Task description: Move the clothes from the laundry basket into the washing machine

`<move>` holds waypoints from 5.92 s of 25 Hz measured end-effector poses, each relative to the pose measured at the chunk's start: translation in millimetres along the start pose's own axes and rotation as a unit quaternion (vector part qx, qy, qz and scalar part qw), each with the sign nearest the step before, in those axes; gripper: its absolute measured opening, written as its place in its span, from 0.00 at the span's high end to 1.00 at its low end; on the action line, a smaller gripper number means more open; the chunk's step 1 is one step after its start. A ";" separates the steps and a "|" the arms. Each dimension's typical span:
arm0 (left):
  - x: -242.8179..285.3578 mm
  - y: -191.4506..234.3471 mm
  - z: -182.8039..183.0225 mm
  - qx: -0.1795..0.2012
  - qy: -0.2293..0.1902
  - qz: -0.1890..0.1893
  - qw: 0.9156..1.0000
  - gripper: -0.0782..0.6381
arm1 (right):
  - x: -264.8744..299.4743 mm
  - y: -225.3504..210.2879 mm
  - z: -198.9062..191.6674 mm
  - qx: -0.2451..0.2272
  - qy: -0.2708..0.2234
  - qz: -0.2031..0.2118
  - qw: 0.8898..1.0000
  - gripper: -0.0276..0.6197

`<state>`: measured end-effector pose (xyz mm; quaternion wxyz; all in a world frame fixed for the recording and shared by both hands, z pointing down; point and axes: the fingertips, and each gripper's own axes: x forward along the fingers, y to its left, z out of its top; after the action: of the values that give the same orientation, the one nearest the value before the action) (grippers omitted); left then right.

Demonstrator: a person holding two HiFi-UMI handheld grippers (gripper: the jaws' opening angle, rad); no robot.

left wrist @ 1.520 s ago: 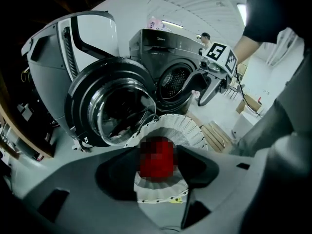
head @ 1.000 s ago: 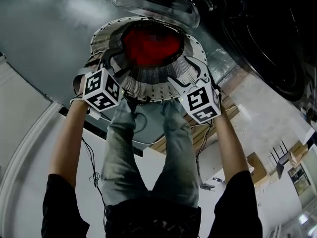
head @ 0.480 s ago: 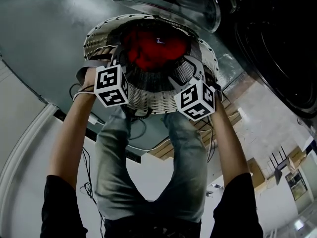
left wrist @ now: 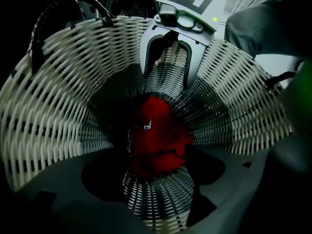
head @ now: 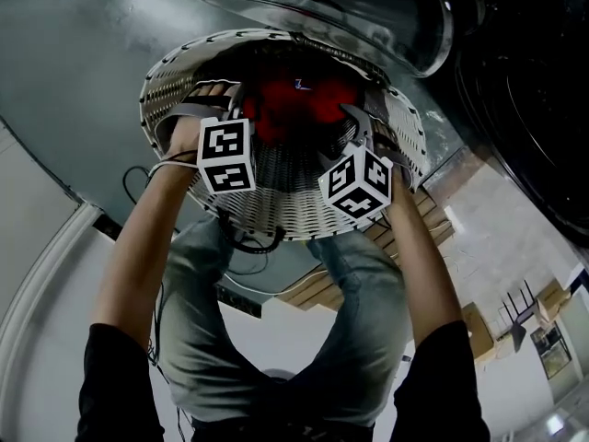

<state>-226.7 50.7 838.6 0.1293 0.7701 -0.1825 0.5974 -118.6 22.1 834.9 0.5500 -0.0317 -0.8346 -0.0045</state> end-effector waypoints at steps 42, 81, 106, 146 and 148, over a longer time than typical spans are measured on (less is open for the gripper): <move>190.5 -4.4 -37.6 0.018 0.075 -0.064 0.995 0.50 | 204.2 -15.9 -77.7 -0.110 0.106 0.022 0.988 0.41; -179.7 -3.3 53.1 -0.093 -0.045 0.051 0.993 0.71 | -149.7 1.7 82.1 -0.021 -0.021 -0.078 0.997 0.79; -308.9 15.3 176.4 0.013 -0.152 0.086 0.985 0.71 | -336.4 -17.8 74.9 0.203 -0.081 -0.276 0.936 0.79; -391.2 -21.0 535.2 0.128 -0.220 0.157 0.954 0.71 | -614.5 -82.6 -150.1 0.256 -0.120 -0.424 0.860 0.79; -394.3 -17.6 536.1 0.129 -0.230 0.152 0.953 0.71 | -617.9 -84.0 -147.2 0.259 -0.112 -0.428 0.858 0.79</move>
<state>162.3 -107.3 322.0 -0.1093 0.8597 -0.2436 0.4355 254.5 -97.6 328.0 0.3852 0.4724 -0.7925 -0.0196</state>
